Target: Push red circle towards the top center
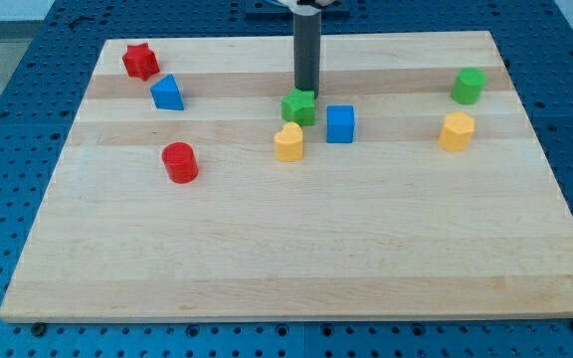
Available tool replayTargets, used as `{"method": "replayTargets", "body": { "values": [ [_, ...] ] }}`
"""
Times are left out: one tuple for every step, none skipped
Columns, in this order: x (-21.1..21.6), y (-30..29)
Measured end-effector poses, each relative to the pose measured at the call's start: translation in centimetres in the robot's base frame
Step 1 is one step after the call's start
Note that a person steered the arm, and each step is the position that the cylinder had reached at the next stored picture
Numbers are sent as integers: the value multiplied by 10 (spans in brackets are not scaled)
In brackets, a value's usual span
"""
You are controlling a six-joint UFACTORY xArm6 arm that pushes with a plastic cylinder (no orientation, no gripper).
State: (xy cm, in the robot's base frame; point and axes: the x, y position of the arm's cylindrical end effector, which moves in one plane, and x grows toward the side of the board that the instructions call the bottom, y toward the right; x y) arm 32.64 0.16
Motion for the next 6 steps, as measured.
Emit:
{"method": "replayTargets", "body": {
  "values": [
    [16,-47],
    [5,-78],
    [52,-70],
    [82,-69],
    [128,-133],
    [170,-172]
  ]
}}
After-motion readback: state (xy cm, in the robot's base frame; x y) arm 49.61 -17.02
